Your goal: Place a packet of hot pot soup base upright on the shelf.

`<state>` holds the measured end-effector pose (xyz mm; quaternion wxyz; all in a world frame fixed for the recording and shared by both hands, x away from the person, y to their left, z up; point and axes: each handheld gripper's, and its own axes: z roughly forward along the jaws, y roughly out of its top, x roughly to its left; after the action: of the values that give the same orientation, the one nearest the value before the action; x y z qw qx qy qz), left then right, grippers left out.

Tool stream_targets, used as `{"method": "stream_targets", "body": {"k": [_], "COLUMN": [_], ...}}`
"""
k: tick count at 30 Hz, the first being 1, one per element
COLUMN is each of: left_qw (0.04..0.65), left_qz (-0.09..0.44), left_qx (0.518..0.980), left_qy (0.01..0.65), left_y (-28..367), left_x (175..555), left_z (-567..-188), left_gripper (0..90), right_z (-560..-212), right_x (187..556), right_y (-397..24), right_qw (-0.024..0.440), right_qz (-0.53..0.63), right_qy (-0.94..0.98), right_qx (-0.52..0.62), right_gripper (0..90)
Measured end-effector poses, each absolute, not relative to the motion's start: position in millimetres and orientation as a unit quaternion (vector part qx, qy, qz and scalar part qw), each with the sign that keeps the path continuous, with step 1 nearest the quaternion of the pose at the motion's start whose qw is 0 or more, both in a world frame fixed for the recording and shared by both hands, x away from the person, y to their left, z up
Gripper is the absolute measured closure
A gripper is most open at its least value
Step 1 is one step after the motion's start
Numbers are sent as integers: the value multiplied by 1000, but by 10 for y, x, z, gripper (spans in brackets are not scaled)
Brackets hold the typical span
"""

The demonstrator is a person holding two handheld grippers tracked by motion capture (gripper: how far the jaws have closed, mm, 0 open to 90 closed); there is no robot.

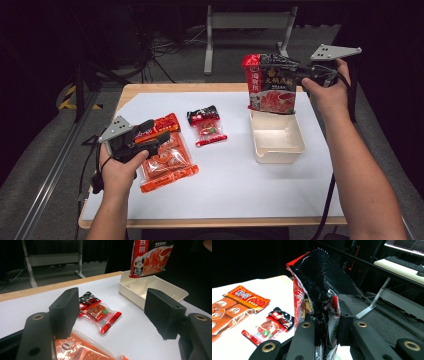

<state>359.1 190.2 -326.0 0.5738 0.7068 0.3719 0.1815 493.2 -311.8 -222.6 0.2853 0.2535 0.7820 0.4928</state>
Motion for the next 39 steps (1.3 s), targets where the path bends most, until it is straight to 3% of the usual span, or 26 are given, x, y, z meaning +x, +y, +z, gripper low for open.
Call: {"method": "stream_targets", "body": {"k": [9, 39], "left_qw": [570, 567], "left_qz": [186, 184], "left_qx": [702, 693], "left_qy": [384, 405], "left_y": [1986, 2086], "left_x": [3555, 3559], "left_z": [-3290, -3363], "left_gripper": [295, 289], "right_z": [-2322, -2678], "right_x": [5084, 5335], "right_y": [-3222, -3196], "right_qw": [304, 284], "right_qz": [500, 489], "right_qy": [775, 789], "right_qx": [240, 241], "right_gripper": [787, 774]}}
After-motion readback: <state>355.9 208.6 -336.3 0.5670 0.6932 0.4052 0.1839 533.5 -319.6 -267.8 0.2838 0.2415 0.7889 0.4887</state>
